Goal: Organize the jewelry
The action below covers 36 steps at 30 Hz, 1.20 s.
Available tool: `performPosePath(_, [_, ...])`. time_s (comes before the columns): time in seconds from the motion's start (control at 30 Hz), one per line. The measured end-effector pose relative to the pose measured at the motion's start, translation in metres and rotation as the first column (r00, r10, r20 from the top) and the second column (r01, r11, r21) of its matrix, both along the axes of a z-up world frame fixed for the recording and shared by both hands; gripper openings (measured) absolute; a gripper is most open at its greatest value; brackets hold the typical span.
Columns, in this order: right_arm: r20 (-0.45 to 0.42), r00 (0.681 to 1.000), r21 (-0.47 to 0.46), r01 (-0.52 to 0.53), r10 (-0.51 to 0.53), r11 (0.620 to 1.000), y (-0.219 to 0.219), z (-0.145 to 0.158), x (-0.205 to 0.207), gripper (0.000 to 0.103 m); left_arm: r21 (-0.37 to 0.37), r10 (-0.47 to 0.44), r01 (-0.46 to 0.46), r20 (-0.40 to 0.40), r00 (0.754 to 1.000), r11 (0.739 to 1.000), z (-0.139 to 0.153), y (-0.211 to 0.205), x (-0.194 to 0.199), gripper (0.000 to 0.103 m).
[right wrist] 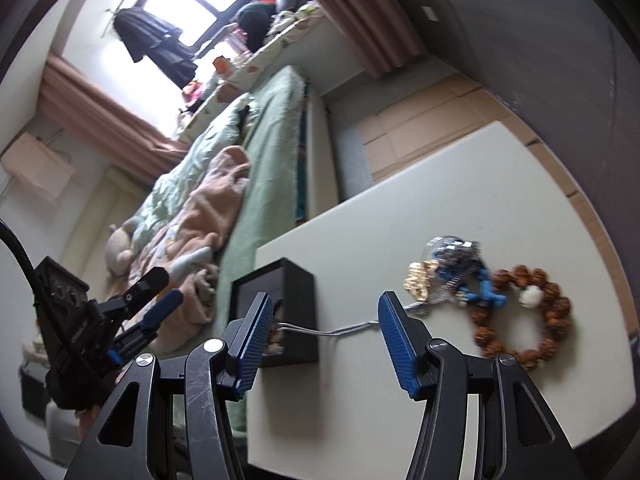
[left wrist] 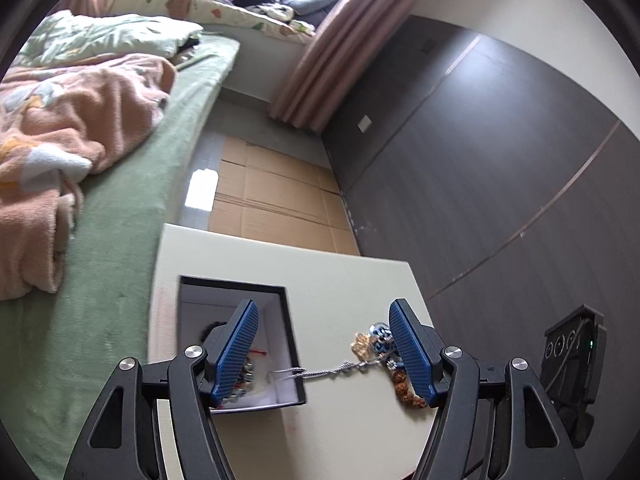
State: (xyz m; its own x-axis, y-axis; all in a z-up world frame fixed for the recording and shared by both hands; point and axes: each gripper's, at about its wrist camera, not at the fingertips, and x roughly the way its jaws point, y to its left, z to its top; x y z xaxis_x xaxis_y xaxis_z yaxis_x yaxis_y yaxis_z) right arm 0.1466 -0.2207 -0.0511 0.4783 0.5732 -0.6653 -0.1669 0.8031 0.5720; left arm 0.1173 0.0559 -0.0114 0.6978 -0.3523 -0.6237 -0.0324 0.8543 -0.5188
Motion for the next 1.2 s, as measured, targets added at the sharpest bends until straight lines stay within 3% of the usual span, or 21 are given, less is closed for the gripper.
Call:
performPosePath(0.27, [-0.085, 0.988, -0.021, 0.132, -0.133, 0.991, -0.04, -0.014, 0.01, 0.056, 0.017, -0.119, 0.12, -0.059, 0.991, 0.993, -0.02, -0.05, 0.024, 0.067])
performPosePath(0.53, [-0.133, 0.977, -0.011, 0.166, -0.166, 0.986, -0.055, -0.023, 0.025, 0.056, 0.116, -0.234, 0.252, -0.148, 0.961, 0.961, -0.044, -0.093, 0.042, 0.062])
performPosePath(0.8, [-0.143, 0.969, 0.006, 0.206, -0.203, 0.979, -0.077, -0.019, 0.034, 0.056, 0.198, -0.309, 0.361, -0.248, 0.918, 0.911, -0.076, -0.125, 0.062, 0.045])
performPosePath(1.03, [-0.158, 0.963, 0.018, 0.224, -0.218, 0.975, -0.091, -0.018, 0.043, 0.056, 0.231, -0.336, 0.411, -0.303, 0.892, 0.882, -0.098, -0.145, 0.077, 0.044])
performPosePath(1.2, [-0.154, 0.964, 0.02, 0.223, -0.217, 0.975, -0.095, -0.016, 0.047, 0.056, 0.323, -0.361, 0.468, -0.339, 0.869, 0.823, -0.112, -0.165, 0.079, 0.044])
